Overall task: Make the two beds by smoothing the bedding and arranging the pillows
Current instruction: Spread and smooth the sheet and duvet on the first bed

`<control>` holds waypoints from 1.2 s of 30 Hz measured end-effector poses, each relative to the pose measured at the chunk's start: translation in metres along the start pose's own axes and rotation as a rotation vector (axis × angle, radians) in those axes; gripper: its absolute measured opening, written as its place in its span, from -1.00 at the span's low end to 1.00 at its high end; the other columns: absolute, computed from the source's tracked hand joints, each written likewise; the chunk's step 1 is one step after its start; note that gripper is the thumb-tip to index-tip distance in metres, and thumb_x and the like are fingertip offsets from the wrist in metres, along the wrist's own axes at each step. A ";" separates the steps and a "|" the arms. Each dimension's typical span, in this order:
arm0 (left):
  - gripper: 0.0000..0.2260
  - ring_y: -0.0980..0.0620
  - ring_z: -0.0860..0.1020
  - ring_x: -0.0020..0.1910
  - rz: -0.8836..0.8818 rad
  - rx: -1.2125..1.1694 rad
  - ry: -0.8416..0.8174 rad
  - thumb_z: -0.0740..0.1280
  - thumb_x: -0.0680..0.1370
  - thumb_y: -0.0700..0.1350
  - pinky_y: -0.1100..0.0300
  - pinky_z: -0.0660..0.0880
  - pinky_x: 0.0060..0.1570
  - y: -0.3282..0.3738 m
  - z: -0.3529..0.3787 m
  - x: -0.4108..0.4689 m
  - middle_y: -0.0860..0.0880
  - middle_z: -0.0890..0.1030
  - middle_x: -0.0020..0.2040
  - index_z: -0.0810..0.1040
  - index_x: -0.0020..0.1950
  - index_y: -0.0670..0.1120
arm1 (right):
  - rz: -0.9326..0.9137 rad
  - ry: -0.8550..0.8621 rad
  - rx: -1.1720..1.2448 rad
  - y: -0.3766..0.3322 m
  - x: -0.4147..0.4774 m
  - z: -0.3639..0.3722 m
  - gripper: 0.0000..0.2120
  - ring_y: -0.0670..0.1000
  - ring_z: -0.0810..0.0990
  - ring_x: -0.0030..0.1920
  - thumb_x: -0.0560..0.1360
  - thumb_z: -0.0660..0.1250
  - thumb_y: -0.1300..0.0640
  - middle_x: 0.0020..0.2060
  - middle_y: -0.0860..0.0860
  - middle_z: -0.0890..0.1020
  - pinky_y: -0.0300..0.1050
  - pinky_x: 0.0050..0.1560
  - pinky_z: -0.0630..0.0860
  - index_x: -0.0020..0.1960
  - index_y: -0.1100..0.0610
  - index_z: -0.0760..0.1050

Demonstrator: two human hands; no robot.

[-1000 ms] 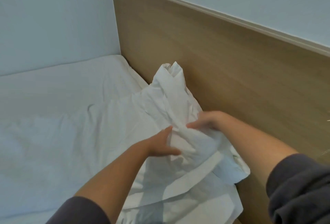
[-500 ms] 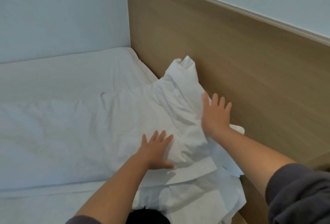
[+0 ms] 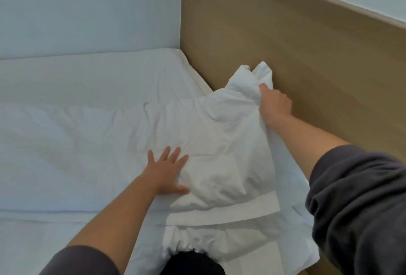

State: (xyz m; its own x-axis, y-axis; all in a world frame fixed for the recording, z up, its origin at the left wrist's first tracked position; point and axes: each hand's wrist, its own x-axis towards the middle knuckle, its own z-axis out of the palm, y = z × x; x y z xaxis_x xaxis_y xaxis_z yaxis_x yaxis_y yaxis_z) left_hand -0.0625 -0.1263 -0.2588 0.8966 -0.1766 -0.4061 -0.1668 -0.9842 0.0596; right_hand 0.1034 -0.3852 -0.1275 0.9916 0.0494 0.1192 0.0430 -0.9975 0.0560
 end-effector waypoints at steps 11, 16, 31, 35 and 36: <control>-0.11 -0.09 -0.32 0.54 -0.047 0.112 0.013 -0.19 0.36 0.50 -0.23 -0.25 0.47 -0.064 0.028 -0.052 -0.05 -0.33 0.56 -0.26 0.58 0.08 | -0.636 -0.258 -0.103 -0.103 -0.114 0.094 -0.30 0.22 -0.25 0.55 0.56 0.10 -0.23 0.57 0.11 -0.21 0.42 0.42 -0.24 0.58 -0.12 -0.15; -0.32 -0.17 -0.21 0.56 -0.307 0.135 0.013 -0.23 0.56 0.32 -0.21 -0.16 0.48 -0.101 0.068 -0.135 -0.15 -0.25 0.58 -0.24 0.58 0.02 | -0.714 -0.476 -0.058 -0.179 -0.207 0.122 -0.12 0.24 -0.13 0.56 0.48 0.22 -0.26 0.57 0.12 -0.14 0.42 0.42 -0.13 0.58 -0.05 -0.22; -0.75 -0.08 0.59 0.03 -0.485 0.205 0.406 0.27 0.54 -0.25 0.04 0.43 0.17 -0.148 0.061 -0.203 -0.07 0.59 0.04 0.48 0.20 -0.05 | -0.845 -0.261 -0.077 -0.209 -0.233 0.025 -0.89 0.15 0.56 0.06 0.52 0.19 0.19 0.06 0.06 0.58 -0.11 -0.17 0.26 -0.08 0.00 0.30; -0.81 -0.10 0.59 -0.03 -0.131 0.364 0.245 0.16 0.54 -0.26 0.11 0.34 -0.01 -0.156 0.032 -0.226 -0.03 0.59 -0.01 0.46 0.05 -0.03 | -0.801 -0.224 -0.156 -0.202 -0.220 0.026 -0.83 0.14 0.56 0.11 0.55 0.16 0.17 0.07 0.05 0.59 -0.08 -0.11 0.38 0.07 0.01 0.47; -0.81 -0.11 0.58 -0.01 -0.061 0.360 0.206 0.14 0.55 -0.26 0.11 0.34 0.00 -0.153 0.029 -0.232 -0.04 0.59 0.01 0.46 0.06 -0.03 | -0.802 -0.243 -0.184 -0.196 -0.222 0.034 -0.79 0.13 0.55 0.13 0.56 0.14 0.16 0.09 0.05 0.58 -0.08 -0.06 0.40 0.13 0.01 0.48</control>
State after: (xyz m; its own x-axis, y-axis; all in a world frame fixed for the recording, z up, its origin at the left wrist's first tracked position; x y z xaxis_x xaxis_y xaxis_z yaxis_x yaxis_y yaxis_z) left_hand -0.2571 0.0656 -0.2003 0.9665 -0.1530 -0.2062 -0.2107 -0.9315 -0.2966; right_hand -0.1213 -0.2022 -0.1987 0.6690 0.7036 -0.2395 0.7431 -0.6402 0.1950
